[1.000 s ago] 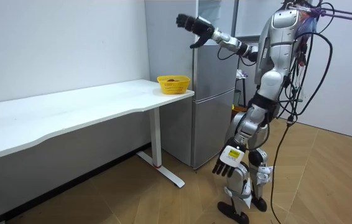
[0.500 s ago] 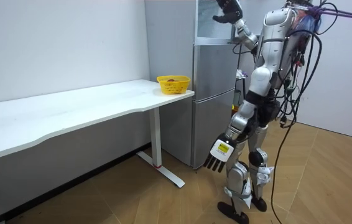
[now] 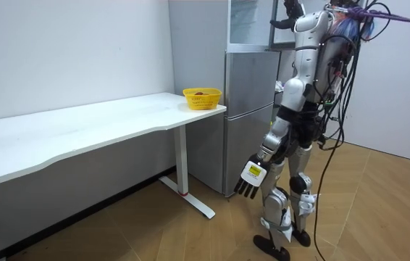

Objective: Retrieve from the upper fridge

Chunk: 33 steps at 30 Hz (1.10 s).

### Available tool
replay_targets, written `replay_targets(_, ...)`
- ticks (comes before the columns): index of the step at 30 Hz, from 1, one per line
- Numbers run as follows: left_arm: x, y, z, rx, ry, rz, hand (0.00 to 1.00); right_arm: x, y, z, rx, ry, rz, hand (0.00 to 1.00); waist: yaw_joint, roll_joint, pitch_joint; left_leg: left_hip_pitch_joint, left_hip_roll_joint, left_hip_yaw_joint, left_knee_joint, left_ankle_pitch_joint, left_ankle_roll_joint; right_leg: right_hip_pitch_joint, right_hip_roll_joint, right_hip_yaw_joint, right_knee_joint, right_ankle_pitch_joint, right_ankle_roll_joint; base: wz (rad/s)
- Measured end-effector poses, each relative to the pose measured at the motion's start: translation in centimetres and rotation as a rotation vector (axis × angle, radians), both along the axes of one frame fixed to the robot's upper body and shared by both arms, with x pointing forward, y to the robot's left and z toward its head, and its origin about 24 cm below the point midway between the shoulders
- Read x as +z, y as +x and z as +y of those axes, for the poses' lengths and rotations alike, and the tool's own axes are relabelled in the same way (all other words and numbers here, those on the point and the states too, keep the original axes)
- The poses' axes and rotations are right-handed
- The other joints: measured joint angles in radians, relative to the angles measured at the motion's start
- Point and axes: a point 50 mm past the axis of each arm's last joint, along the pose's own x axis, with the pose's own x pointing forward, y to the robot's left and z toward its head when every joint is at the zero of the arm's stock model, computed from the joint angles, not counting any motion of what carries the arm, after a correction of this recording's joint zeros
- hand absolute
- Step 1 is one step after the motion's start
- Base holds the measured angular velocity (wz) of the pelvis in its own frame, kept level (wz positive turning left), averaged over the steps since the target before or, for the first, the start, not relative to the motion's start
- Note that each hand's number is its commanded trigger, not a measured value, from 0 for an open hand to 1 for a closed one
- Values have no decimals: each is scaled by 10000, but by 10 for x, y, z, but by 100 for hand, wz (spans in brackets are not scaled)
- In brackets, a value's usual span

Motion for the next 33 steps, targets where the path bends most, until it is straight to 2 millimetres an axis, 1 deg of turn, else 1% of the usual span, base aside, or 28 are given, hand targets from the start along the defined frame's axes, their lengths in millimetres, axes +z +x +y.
replay_targets(2, 0, 0, -1, 52, 0, -12, 0, -2, -2, -14, -719, 202, 42, 0, -43, 17, 11, -47, 1, 64, -18, 2, 2, -118, 2, 89, 12, 0, 0, -7)
replay_targets(3, 0, 0, -1, 36, -2, -9, 0, -3, -3, -17, -880, 233, 44, 0, -55, 25, 19, -48, 1, 74, -24, 2, 2, -134, 1, 95, 17, 0, 0, -8)
replay_targets(5, 0, -1, -1, 42, 1, 4, 0, -10, -3, -25, -1364, 336, 328, 0, -183, 33, 28, -48, 3, 96, -47, 2, 1, -186, 5, 109, 9, -1, 1, -2)
replay_targets(6, 0, -1, -1, 45, 2, 3, 0, -13, -4, -27, -1451, 323, 464, 0, -209, 23, 29, -48, 3, 109, -65, 2, 0, -197, 5, 117, 8, -1, 1, -7)
replay_targets(7, 0, 0, -1, 41, -5, -1, 0, -18, -5, -29, -1546, 297, 705, 0, -229, -1, -1, -58, 10, 164, -93, 4, -1, -247, 10, 156, 8, -1, 1, -12)
replay_targets(9, -1, 0, -2, 49, -20, -27, 0, -23, -7, -30, -1636, 268, 973, 0, -256, -15, 37, -72, 24, 269, -107, 5, -2, -285, 22, 251, 8, -1, 1, -14)
replay_targets(10, 0, -2, -2, 52, -9, 43, 0, -27, -9, -32, -1746, 276, 1143, 0, -233, -23, 49, -80, 25, 281, -106, 5, -3, -261, 28, 273, 0, -1, 1, -6)
replay_targets(12, 0, -1, -1, -71, 31, 43, 0, -36, -11, -36, -1955, 328, 1526, 0, -233, -90, 72, -75, 26, 289, -112, -5, -9, -257, 32, 265, 0, -1, 1, 0)
replay_targets(14, 0, 1, -1, -79, 64, 12, 0, -45, -11, -40, -2154, 424, 2068, 0, -230, -131, 72, -68, 32, 352, -164, -5, -10, -301, 38, 326, 0, -1, 2, -7)
replay_targets(18, 0, 2, 0, -95, 130, -1, 0, -53, -10, -43, -2314, 482, 2449, 0, -212, -176, 49, -63, 41, 425, -182, -6, -10, -311, 39, 342, 1, 0, 3, -2)
replay_targets(19, 0, 3, 1, -95, 156, -8, 0, -58, -11, -43, -2332, 458, 2707, 0, -202, -157, 23, -60, 49, 427, -180, -6, -11, -300, 45, 338, 2, 0, 3, 0)
replay_targets(20, 0, 3, 2, -77, 158, 18, 0, -62, -10, -42, -2377, 382, 3007, 0, -207, -182, 31, -62, 53, 434, -179, -6, -12, -301, 47, 343, 2, 0, 3, 0)
replay_targets(24, 0, 6, 2, -24, 117, -8, 0, -74, -9, -39, -2156, 266, 3725, 0, -181, -173, 45, -64, 74, 504, -176, -11, -11, -336, 48, 396, 8, 2, 4, -6)
replay_targets(30, -1, 6, -1, -3, -6, 64, 0, -89, -6, -38, -1841, 224, 4832, 0, -174, -56, 29, -63, 90, 512, -177, -19, -18, -344, 54, 388, 4, 2, 4, 0)
replay_targets(32, -1, 6, -2, 3, -35, 64, 0, -105, -6, -41, -1784, 212, 5742, 0, -164, -31, 20, -60, 94, 512, -184, -22, -23, -341, 58, 383, 3, 2, 4, 0)
replay_targets(33, -1, 6, -2, 0, -46, 67, 0, -109, -7, -41, -1762, 222, 5962, 0, -163, -16, 23, -61, 94, 514, -189, -22, -23, -342, 58, 384, 5, 2, 4, 0)
